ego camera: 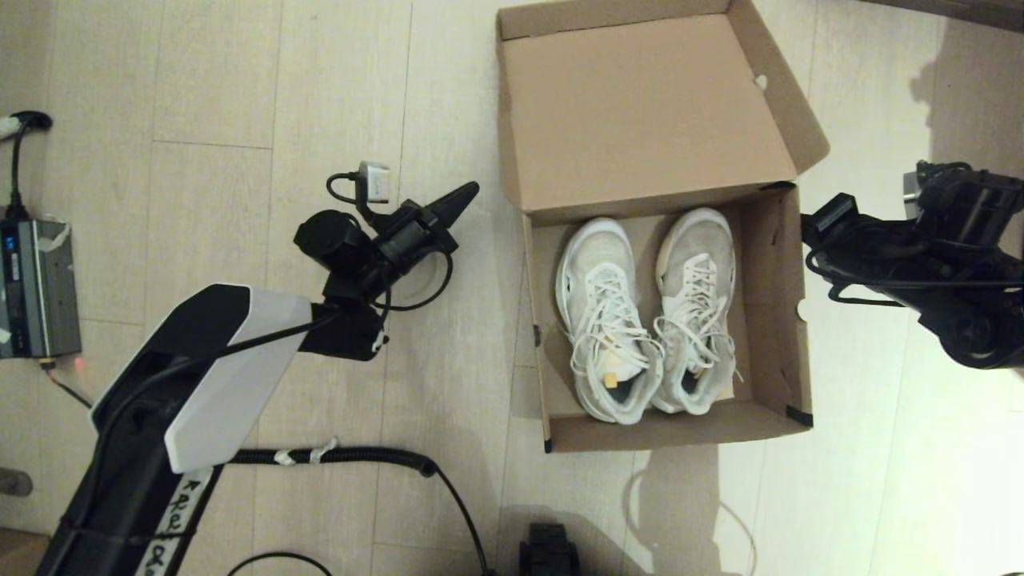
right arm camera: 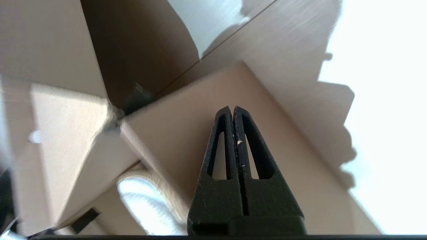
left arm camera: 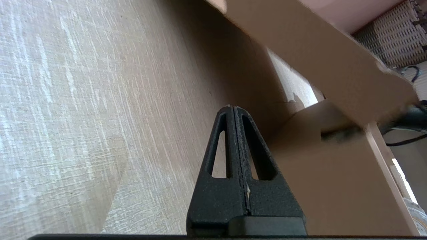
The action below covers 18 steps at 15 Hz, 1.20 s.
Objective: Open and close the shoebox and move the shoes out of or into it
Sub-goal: Close the shoe box
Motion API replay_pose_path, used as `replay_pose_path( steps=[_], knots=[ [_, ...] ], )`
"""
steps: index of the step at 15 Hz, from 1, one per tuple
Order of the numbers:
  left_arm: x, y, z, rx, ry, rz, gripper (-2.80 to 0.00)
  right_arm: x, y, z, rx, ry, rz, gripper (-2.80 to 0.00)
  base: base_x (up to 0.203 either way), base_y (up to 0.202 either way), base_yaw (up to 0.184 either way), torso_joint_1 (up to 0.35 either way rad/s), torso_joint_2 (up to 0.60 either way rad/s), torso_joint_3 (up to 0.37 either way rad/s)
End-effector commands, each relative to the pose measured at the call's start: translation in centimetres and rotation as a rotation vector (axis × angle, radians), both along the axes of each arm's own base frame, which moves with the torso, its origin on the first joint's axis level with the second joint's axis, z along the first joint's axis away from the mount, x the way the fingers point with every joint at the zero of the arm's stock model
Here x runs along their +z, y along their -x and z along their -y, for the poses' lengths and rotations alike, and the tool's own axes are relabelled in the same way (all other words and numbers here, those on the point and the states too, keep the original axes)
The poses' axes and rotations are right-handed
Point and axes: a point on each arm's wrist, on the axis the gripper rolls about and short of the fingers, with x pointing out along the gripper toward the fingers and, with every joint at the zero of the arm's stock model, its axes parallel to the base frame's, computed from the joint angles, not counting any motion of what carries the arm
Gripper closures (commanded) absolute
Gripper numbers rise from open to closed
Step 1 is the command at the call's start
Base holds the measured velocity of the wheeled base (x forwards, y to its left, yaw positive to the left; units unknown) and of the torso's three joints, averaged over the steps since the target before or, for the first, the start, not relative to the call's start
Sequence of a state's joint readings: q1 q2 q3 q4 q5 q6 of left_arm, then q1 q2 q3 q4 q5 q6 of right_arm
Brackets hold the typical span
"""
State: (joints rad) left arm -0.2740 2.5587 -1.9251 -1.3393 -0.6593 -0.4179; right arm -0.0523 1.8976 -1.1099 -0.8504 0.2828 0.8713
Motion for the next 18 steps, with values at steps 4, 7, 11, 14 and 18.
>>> replay_pose_path(
  steps=[4,7,11,14,18],
  knots=[
    [0.7,0.0,-0.9,0.013,0.003,0.017,0.00,0.2,1.7,-2.2,0.060,-0.001,-0.008,0.00,0.000,0.000,0.000,0.000,0.00,0.000],
    [1.0,0.1,-1.0,-0.001,0.014,0.003,0.00,-0.1,1.3,-1.4,0.032,0.024,-0.005,0.00,0.000,0.000,0.000,0.000,0.00,0.000],
    [1.0,0.5,0.3,-0.035,0.022,-0.009,0.00,2.6,-2.9,0.7,0.001,0.006,0.164,0.00,0.000,0.000,0.000,0.000,0.00,0.000],
    [0.9,0.8,1.3,-0.072,0.034,-0.033,0.00,2.1,-4.5,1.7,-0.004,-0.004,0.145,0.00,0.000,0.000,0.000,0.000,0.00,0.000],
    [1.7,1.5,2.5,-0.101,0.039,-0.020,0.00,0.1,-4.5,1.7,-0.003,-0.009,0.081,0.00,0.000,0.000,0.000,0.000,0.00,0.000]
  ],
)
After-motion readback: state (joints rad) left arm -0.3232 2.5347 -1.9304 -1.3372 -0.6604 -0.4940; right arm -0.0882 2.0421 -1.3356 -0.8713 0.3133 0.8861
